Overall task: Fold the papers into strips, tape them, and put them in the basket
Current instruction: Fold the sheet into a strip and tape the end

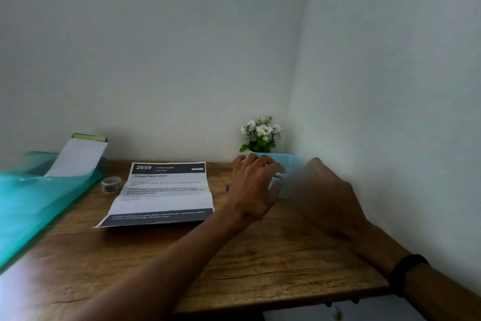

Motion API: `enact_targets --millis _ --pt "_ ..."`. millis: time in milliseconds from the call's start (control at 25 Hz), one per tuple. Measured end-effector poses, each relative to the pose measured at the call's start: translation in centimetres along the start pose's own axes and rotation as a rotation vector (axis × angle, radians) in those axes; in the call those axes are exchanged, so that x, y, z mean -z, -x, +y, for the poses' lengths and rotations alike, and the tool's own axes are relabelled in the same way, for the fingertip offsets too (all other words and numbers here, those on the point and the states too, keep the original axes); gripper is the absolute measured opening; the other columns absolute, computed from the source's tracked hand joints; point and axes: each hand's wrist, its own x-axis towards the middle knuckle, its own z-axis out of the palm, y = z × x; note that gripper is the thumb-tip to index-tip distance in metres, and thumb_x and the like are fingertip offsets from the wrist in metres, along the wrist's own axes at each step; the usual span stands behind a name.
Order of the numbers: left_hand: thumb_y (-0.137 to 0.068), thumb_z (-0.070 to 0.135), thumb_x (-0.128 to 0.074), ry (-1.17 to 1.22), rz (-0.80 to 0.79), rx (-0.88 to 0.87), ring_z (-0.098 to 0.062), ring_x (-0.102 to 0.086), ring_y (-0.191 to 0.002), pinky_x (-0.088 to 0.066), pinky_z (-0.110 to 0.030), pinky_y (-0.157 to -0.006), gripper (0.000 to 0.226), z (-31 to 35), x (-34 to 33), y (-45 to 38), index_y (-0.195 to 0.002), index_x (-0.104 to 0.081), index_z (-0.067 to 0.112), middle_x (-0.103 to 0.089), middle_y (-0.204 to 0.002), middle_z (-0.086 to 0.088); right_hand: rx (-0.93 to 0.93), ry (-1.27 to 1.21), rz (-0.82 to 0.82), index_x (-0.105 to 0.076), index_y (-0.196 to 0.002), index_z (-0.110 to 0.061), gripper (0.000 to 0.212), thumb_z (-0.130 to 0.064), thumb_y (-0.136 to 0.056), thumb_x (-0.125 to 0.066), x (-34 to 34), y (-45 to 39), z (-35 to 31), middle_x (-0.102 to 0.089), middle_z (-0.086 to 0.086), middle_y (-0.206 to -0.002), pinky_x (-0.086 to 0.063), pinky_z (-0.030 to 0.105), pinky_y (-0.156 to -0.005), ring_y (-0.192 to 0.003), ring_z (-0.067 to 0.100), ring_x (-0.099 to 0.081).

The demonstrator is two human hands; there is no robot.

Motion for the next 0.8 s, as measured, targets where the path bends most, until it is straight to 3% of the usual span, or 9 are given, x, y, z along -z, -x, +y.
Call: enact_targets --millis 160,280,400,520,640,800 --pt "-0.096 0.043 -0.060 -0.047 -0.078 0.084 -0.018 -0.057 -0.115 -0.043 -0.045 -0.102 0.026 -3.4 5.0 0.3 -0.115 -0.074 0.031 -0.071 -0.120 0.005 0.009 -0.189 -0.009 -0.073 -0.106 -0.007 0.021 -0.016 -0.087 -0.077 -2.0 -2.8 -4.8 -0.068 0.009 -0.102 -0.065 0.040 -0.066 -0.087 0.024 -0.068" --pt "-0.096 0.043 -0.061 -0.138 -0.145 0.246 -0.021 -0.063 -0.113 -0.050 -0.045 -0.098 0.025 -8.3 9.1 1.1 -0.112 -0.077 0.032 -0.075 -0.115 0.004 -0.111 -0.392 -0.147 -0.073 -0.110 -0.015 0.019 -0.026 -0.094 -0.071 -4.5 -4.2 -8.5 -0.066 -0.001 -0.104 -0.059 0.035 -0.084 -0.089 0.014 -0.061" --pt "-0.097 0.038 -0.063 -0.172 -0.244 0.429 -0.027 -0.068 -0.111 -0.056 -0.047 -0.096 0.026 -14.5 12.6 3.4 -0.116 -0.076 0.026 -0.076 -0.121 -0.002 -0.046 -0.304 -0.354 -0.073 -0.110 -0.022 0.022 -0.033 -0.099 -0.058 -7.4 -4.5 -10.6 -0.069 -0.004 -0.113 -0.051 0.028 -0.095 -0.102 0.014 -0.063" --pt "-0.100 0.032 -0.061 -0.231 -0.338 0.448 -0.028 -0.070 -0.112 -0.056 -0.048 -0.099 0.026 -18.8 14.4 6.7 -0.120 -0.074 0.022 -0.075 -0.125 -0.004 -0.095 -0.244 -0.478 -0.072 -0.097 -0.021 0.020 -0.031 -0.100 -0.054 -9.5 -4.9 -10.8 -0.070 -0.001 -0.104 -0.049 0.026 -0.089 -0.094 0.013 -0.061" --pt "-0.101 0.025 -0.057 -0.345 -0.291 0.399 -0.027 -0.070 -0.108 -0.050 -0.046 -0.105 0.023 -21.5 14.5 7.7 -0.114 -0.077 0.021 -0.077 -0.116 -0.003 -0.165 -0.222 -0.505 -0.068 -0.083 -0.023 0.020 -0.031 -0.097 -0.056 -11.7 -6.0 -9.5 -0.070 -0.001 -0.093 -0.055 0.031 -0.081 -0.084 0.012 -0.063" --pt "-0.101 0.035 -0.053 -0.609 -0.439 0.508 -0.028 -0.060 -0.125 -0.014 -0.062 -0.122 0.024 -22.0 13.8 6.2 -0.098 -0.072 0.020 -0.073 -0.114 -0.004 -0.226 -0.182 -0.553 -0.056 -0.069 -0.023 0.030 -0.030 -0.098 -0.054 -12.9 -8.0 -9.4 -0.057 -0.008 -0.074 -0.046 0.026 -0.065 -0.072 0.012 -0.059"
